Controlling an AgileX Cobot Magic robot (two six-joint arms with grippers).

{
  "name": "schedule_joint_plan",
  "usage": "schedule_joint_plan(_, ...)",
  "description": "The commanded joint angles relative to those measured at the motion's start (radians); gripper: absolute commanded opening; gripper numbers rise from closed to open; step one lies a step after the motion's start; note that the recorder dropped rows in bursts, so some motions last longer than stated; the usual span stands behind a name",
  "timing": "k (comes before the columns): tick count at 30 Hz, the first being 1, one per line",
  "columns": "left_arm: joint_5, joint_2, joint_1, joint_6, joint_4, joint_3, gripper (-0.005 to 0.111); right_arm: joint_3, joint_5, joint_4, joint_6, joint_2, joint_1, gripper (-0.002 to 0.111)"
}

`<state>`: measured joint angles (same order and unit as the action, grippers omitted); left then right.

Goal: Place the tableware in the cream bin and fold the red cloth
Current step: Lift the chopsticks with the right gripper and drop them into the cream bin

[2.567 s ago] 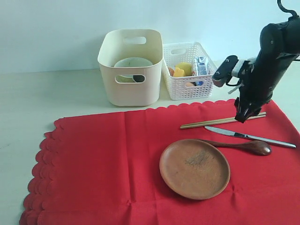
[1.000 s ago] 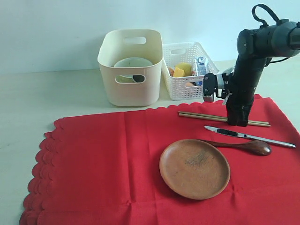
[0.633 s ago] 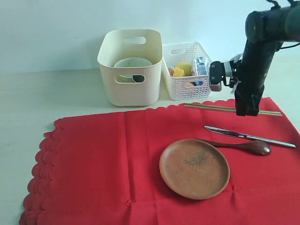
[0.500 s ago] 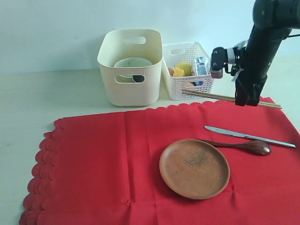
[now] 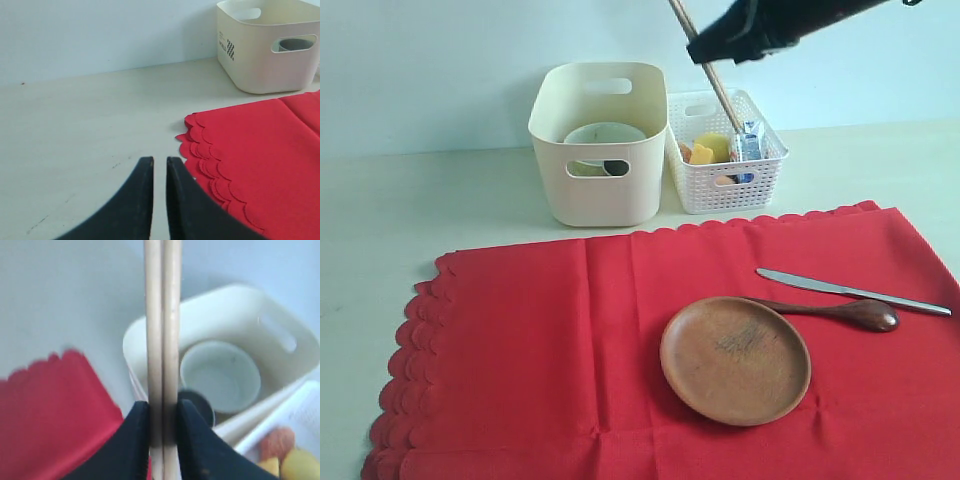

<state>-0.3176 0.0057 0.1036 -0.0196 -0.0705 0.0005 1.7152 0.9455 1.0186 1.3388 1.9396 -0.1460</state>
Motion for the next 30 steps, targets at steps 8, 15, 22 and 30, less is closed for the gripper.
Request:
schedule_joint_plan(8,0.005,-0.006,0.005,-0.003,-0.006,-0.001,0.012,0.252,-0.021,0.402,0.054,0.275,0.0,0.0)
schedule_joint_plan(15,0.005,-0.006,0.005,-0.003,-0.006,-0.001,0.012,0.451,-0.006,0.426,0.045,0.47,0.0,0.0)
schedule_joint_plan(22,0.005,-0.006,0.005,-0.003,-0.006,-0.001,0.012,0.555,0.026,0.488,0.043,0.587,0.0,0.0)
schedule_joint_plan(30,0.005,-0.006,0.005,-0.003,-0.006,-0.001,0.012,0.559,0.028,0.482,0.055,0.616,-0.026,0.0)
